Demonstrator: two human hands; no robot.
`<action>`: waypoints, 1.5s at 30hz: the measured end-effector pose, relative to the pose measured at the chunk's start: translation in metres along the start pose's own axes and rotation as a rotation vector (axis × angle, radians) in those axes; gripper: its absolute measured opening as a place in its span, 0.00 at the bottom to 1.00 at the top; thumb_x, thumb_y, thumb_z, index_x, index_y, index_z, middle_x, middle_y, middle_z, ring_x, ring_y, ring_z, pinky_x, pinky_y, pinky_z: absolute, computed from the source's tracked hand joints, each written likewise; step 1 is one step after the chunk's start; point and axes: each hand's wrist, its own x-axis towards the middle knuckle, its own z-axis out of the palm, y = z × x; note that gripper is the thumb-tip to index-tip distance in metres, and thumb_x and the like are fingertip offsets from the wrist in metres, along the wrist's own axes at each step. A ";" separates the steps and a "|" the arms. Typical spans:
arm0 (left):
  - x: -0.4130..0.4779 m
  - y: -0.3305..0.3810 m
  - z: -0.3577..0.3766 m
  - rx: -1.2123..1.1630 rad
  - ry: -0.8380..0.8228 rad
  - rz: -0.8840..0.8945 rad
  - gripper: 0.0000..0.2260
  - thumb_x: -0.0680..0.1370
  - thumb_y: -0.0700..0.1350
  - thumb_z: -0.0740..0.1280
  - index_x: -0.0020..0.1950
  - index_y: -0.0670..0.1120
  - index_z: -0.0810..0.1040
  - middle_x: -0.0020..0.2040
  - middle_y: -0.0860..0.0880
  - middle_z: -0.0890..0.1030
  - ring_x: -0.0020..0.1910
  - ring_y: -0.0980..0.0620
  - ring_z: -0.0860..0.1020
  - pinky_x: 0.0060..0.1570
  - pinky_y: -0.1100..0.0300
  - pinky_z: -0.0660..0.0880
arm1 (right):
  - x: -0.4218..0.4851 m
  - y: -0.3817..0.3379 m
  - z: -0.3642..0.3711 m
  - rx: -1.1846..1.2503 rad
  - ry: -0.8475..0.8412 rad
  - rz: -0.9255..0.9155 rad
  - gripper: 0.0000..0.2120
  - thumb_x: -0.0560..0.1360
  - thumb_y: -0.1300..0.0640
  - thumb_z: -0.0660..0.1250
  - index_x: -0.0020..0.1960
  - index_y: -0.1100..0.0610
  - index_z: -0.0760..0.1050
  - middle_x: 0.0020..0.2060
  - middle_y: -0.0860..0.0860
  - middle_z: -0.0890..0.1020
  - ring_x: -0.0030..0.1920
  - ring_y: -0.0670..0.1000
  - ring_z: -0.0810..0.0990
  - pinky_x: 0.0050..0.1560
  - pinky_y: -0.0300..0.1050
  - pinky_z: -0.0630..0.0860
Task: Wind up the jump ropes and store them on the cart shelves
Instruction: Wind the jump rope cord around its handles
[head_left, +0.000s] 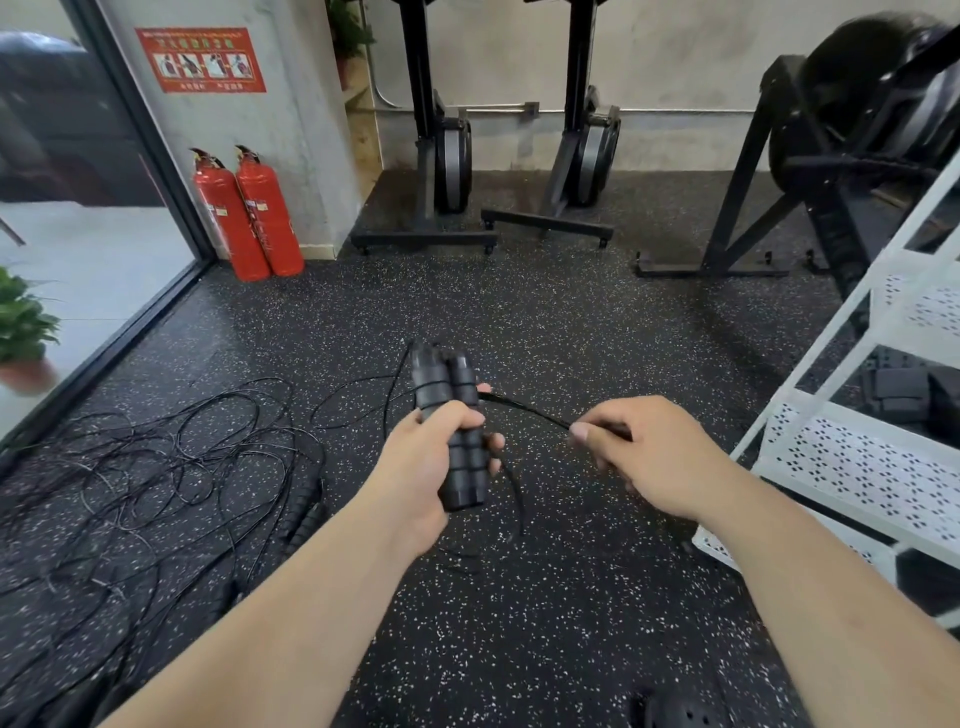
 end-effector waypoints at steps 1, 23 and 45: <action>-0.002 -0.003 0.003 0.002 -0.012 -0.016 0.15 0.80 0.34 0.67 0.66 0.42 0.80 0.50 0.42 0.85 0.39 0.46 0.82 0.41 0.50 0.80 | 0.001 -0.001 0.003 0.006 0.019 -0.004 0.10 0.84 0.43 0.65 0.49 0.43 0.83 0.36 0.41 0.84 0.27 0.42 0.76 0.38 0.50 0.79; -0.019 -0.025 0.020 0.060 -0.160 -0.111 0.17 0.80 0.34 0.66 0.68 0.39 0.80 0.52 0.40 0.85 0.39 0.46 0.81 0.40 0.51 0.79 | -0.001 -0.014 0.023 -0.130 0.000 -0.079 0.13 0.86 0.49 0.64 0.42 0.43 0.77 0.32 0.45 0.80 0.31 0.47 0.77 0.33 0.42 0.68; -0.002 -0.002 -0.007 0.882 -0.030 -0.042 0.08 0.78 0.39 0.68 0.56 0.46 0.81 0.46 0.43 0.89 0.35 0.51 0.81 0.36 0.56 0.77 | 0.005 0.016 0.002 -0.291 0.262 0.189 0.16 0.87 0.41 0.56 0.64 0.47 0.78 0.46 0.47 0.85 0.47 0.53 0.81 0.52 0.55 0.81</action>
